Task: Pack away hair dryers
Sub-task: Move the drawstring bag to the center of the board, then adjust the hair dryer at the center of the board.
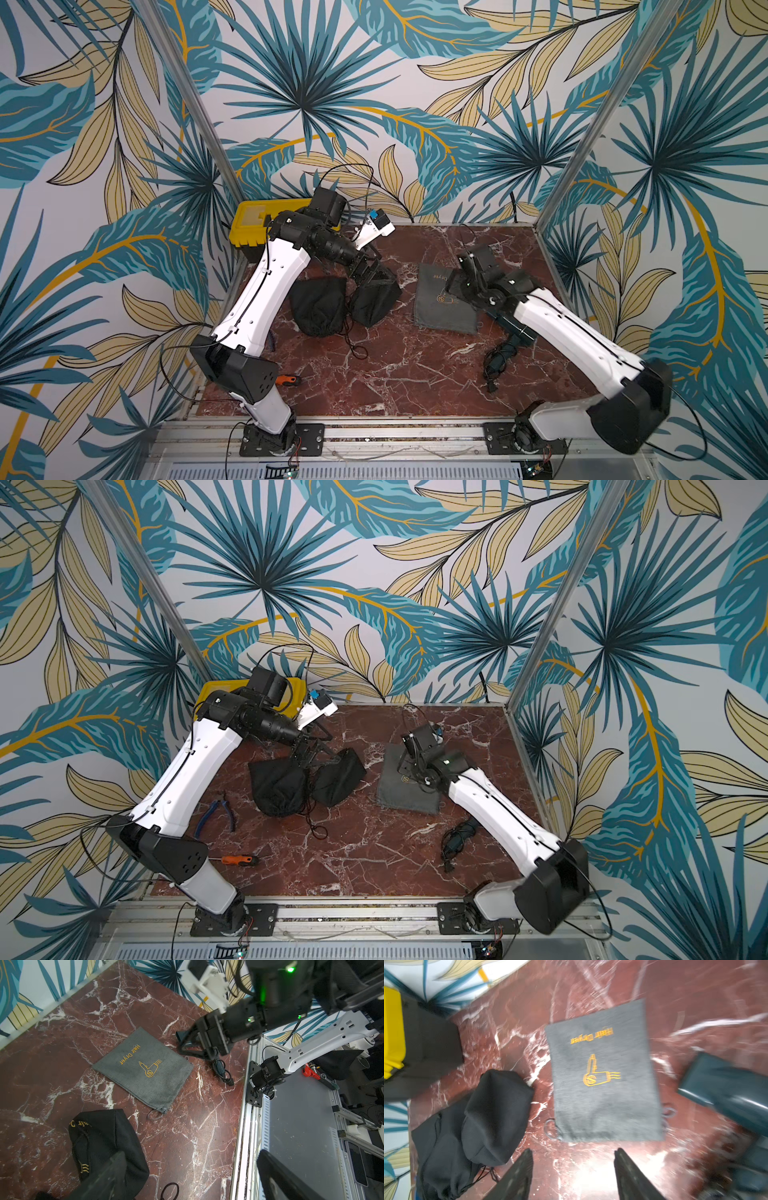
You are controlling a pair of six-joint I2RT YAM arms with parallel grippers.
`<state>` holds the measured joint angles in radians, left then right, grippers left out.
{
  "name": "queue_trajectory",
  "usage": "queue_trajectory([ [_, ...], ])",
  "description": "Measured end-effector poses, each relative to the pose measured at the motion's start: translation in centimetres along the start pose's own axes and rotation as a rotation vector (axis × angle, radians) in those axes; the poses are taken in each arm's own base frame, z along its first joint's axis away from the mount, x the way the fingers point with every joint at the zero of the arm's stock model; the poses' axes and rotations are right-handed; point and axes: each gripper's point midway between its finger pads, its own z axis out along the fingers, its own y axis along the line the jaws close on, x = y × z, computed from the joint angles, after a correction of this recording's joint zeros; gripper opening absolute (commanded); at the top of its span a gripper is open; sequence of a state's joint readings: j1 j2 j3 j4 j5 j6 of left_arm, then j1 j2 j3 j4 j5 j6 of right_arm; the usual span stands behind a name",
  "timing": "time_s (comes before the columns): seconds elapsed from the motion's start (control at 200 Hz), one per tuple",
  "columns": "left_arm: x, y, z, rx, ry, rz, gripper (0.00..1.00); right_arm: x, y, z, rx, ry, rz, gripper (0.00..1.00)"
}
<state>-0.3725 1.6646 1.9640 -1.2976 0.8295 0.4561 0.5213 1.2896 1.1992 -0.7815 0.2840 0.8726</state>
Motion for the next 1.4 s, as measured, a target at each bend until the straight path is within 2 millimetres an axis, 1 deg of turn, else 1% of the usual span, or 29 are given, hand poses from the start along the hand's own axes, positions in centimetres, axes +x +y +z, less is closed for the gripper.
queue_trajectory([
  [0.025,-0.1,-0.1,-0.1,0.005,-0.005,0.003,0.99,0.6,-1.4,-0.4,0.025,-0.002,0.011,0.67],
  [0.06,-0.3,-0.3,-0.1,0.013,-0.010,0.004,1.00,1.5,-3.4,-0.8,0.063,0.000,0.029,0.71],
  [0.13,-0.4,-0.5,-0.1,0.028,-0.017,0.004,1.00,3.7,-7.5,-1.1,0.146,0.013,0.070,0.75],
  [0.185,-0.4,-0.6,0.0,0.041,-0.020,0.001,1.00,5.5,-10.4,-1.1,0.201,0.031,0.103,0.77],
  [0.26,-0.4,-0.6,0.2,0.055,-0.022,-0.003,0.99,7.2,-13.8,-1.2,0.255,0.038,0.171,0.78],
  [0.335,-0.5,-0.7,0.4,0.068,-0.025,-0.001,1.00,8.6,-16.3,-1.0,0.285,0.046,0.246,0.79],
  [0.385,-0.5,-0.7,0.4,0.073,-0.026,-0.001,0.99,9.6,-17.5,-0.5,0.301,0.065,0.287,0.79],
  [0.511,-0.5,-0.8,0.4,0.076,-0.028,0.002,1.00,12.6,-19.8,1.9,0.351,0.159,0.369,0.79],
  [0.566,-0.5,-0.8,0.4,0.075,-0.028,0.004,0.99,13.5,-20.2,2.6,0.369,0.197,0.381,0.79],
  [0.606,-0.5,-0.7,0.4,0.075,-0.028,0.006,1.00,13.8,-20.2,3.1,0.371,0.212,0.385,0.78],
  [0.726,-0.5,-0.7,0.4,0.075,-0.028,0.010,1.00,13.5,-19.6,4.2,0.340,0.227,0.405,0.79],
  [0.936,-0.5,-0.7,0.4,0.075,-0.028,0.009,0.99,13.4,-19.3,5.9,0.319,0.246,0.410,0.77],
  [1.061,-0.5,-0.7,0.4,0.075,-0.027,0.009,1.00,13.4,-19.4,6.1,0.320,0.250,0.402,0.74],
  [1.302,-0.4,-0.7,0.4,0.072,-0.026,0.015,1.00,13.2,-19.4,6.1,0.314,0.248,0.380,0.62],
  [1.397,-0.4,-0.7,0.4,0.072,-0.026,0.015,0.99,13.3,-19.4,6.4,0.317,0.253,0.369,0.61],
])
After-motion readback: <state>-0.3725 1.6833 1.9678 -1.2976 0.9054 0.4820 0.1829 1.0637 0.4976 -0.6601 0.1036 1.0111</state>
